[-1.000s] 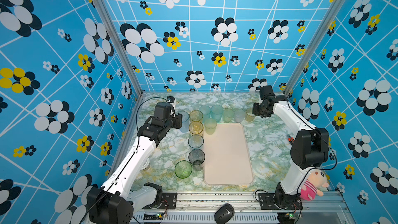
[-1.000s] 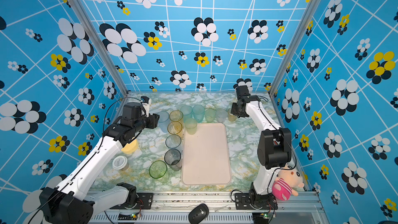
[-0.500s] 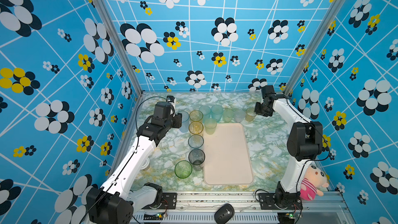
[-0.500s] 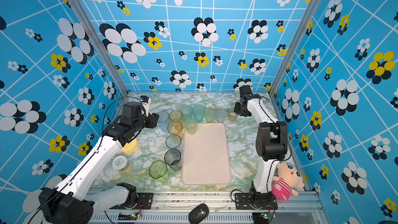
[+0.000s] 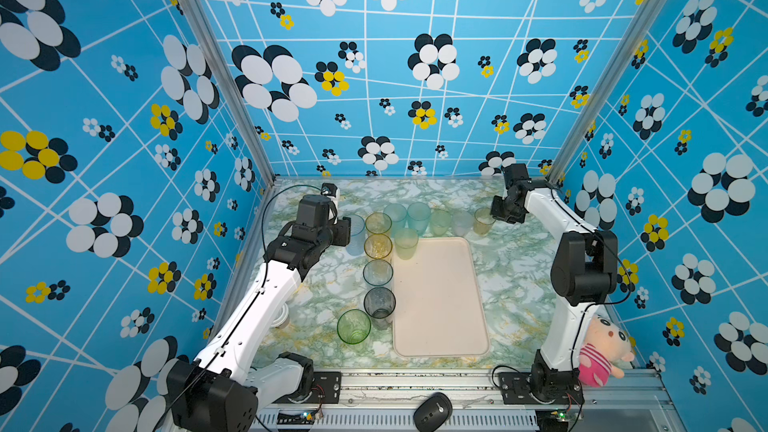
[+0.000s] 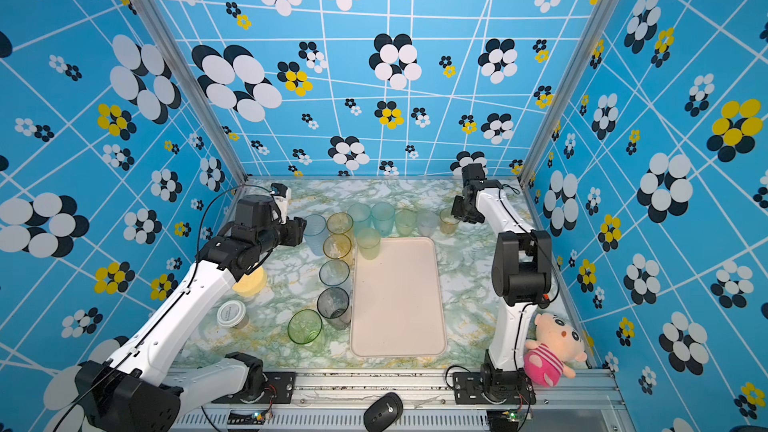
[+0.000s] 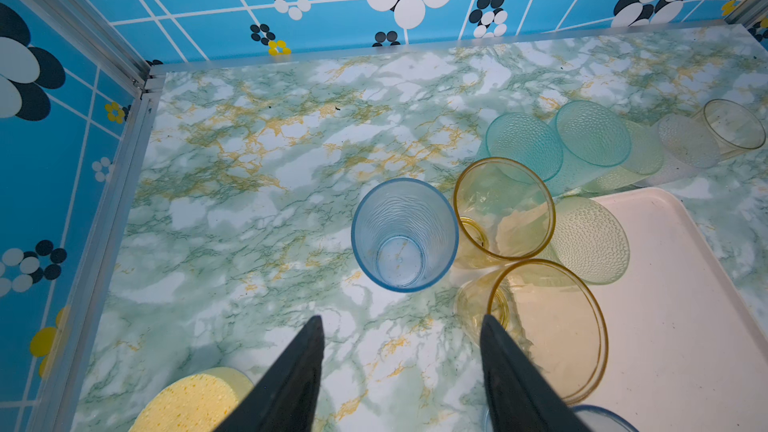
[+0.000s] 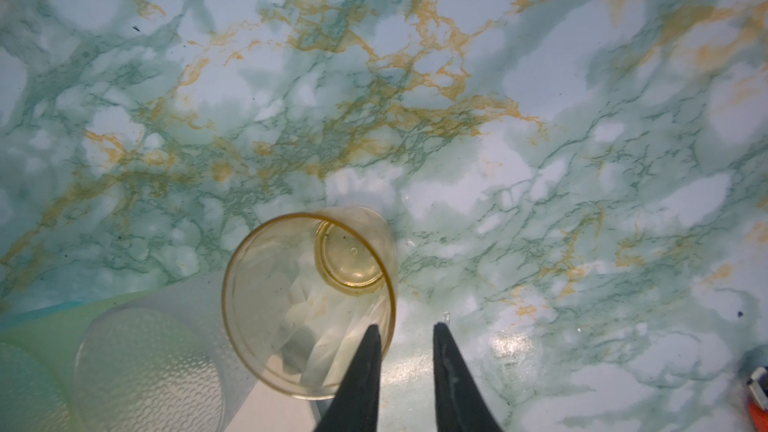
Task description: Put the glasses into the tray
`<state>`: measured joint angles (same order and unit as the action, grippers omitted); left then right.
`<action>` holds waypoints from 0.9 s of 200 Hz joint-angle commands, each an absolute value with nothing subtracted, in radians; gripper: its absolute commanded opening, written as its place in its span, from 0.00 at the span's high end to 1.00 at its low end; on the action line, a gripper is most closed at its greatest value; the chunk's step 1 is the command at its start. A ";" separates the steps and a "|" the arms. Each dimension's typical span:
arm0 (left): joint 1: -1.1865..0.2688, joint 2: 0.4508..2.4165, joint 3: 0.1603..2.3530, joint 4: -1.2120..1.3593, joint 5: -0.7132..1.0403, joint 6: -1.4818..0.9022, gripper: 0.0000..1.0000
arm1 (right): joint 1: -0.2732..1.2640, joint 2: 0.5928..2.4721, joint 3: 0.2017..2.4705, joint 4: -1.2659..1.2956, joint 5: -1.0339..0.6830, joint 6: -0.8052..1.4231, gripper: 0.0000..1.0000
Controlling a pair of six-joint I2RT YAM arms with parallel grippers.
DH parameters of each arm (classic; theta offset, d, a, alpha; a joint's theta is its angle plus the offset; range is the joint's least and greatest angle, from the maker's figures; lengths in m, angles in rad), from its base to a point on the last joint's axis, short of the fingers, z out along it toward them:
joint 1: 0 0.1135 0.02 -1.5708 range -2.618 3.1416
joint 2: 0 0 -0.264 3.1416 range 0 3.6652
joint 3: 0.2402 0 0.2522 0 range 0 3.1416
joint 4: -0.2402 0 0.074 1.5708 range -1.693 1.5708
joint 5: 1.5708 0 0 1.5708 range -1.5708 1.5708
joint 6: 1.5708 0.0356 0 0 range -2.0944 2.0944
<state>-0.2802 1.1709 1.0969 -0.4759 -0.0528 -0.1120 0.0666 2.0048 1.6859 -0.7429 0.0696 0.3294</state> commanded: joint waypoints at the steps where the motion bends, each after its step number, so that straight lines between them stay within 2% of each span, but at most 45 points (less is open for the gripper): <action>1: -0.286 1.187 1.125 -0.489 -0.063 -0.101 0.39 | 0.064 2.038 1.710 -0.742 0.053 0.335 0.77; 107: -0.286 1.185 1.123 -0.492 -0.068 -0.102 0.39 | 0.064 2.077 1.730 -0.738 0.040 0.331 0.82; 136: -0.286 1.184 1.121 -0.491 -0.070 -0.101 0.39 | 0.064 2.077 1.729 -0.738 0.041 0.332 0.86; 180: -0.285 1.186 1.119 -0.492 -0.070 -0.101 0.39 | 0.064 2.057 1.704 -0.738 0.073 0.318 0.97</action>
